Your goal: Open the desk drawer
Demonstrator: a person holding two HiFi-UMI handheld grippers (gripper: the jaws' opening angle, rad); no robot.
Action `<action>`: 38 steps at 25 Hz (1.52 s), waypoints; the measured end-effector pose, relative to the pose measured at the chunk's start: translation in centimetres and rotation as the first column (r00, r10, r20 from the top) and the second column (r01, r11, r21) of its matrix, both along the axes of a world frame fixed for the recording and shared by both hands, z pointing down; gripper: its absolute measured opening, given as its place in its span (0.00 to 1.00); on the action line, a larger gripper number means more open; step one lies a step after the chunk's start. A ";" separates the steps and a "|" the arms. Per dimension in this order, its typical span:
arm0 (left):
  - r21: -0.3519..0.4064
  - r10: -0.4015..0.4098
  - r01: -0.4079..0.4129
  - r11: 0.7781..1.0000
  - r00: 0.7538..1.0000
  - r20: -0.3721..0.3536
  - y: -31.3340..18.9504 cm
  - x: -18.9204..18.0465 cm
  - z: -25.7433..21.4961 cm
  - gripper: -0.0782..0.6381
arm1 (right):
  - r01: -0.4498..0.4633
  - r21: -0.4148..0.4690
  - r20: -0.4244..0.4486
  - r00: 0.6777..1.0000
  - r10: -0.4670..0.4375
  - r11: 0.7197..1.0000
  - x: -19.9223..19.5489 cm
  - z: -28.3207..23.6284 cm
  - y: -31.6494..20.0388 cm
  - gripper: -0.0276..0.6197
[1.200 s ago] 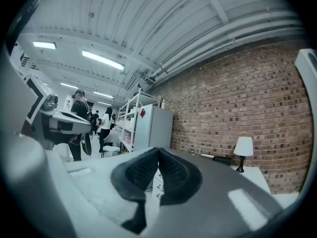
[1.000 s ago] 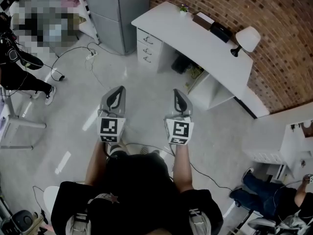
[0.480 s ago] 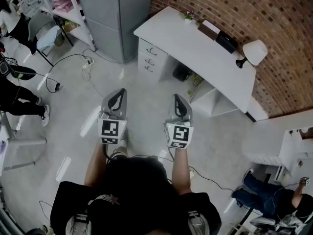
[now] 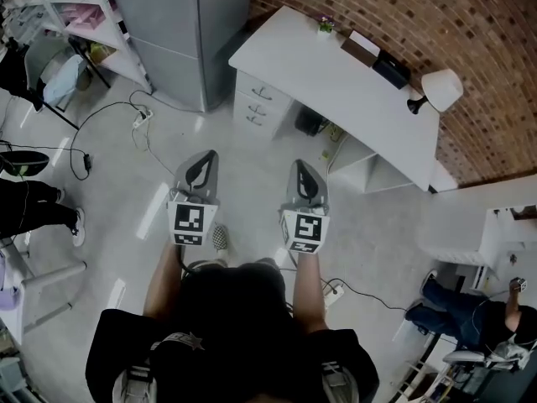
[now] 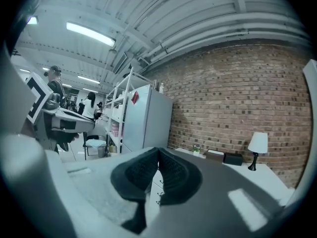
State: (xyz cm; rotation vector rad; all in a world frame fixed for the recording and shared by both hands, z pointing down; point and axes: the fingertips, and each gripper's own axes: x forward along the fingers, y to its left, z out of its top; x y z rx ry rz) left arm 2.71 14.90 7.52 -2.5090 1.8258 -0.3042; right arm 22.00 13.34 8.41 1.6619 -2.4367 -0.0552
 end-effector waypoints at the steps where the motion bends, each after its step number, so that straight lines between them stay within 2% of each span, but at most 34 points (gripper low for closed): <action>1: 0.000 0.009 -0.009 1.000 1.000 -0.003 -0.6 -0.5 0.1 0.12 | -0.009 -0.002 -0.003 1.000 0.009 1.000 -0.5 0.1 -0.4 0.05; 9: 0.010 0.034 -0.034 0.999 0.999 -0.016 -4.0 -3.0 0.4 0.12 | -0.027 -0.013 -0.027 0.999 0.027 1.000 -3.4 1.0 -2.8 0.05; 20: -0.021 0.042 -0.042 0.999 0.999 -0.008 -8.6 -2.9 2.2 0.12 | -0.036 -0.049 -0.027 0.999 0.034 0.998 -3.2 3.2 -7.5 0.05; 27: -0.070 0.002 -0.002 0.998 1.000 0.005 -15.4 -3.2 4.3 0.12 | 0.006 -0.094 -0.013 1.000 -0.007 0.996 -3.8 5.6 -15.2 0.05; 30: -0.104 -0.018 0.018 0.994 1.000 0.002 -18.4 -3.3 5.7 0.12 | 0.031 -0.141 -0.013 0.999 -0.033 0.989 -4.1 7.5 -18.6 0.05; 38: -0.182 -0.069 0.069 0.981 0.998 0.005 -26.8 -3.9 11.9 0.12 | 0.070 -0.234 -0.017 0.997 -0.076 0.970 -4.9 13.5 -28.1 0.05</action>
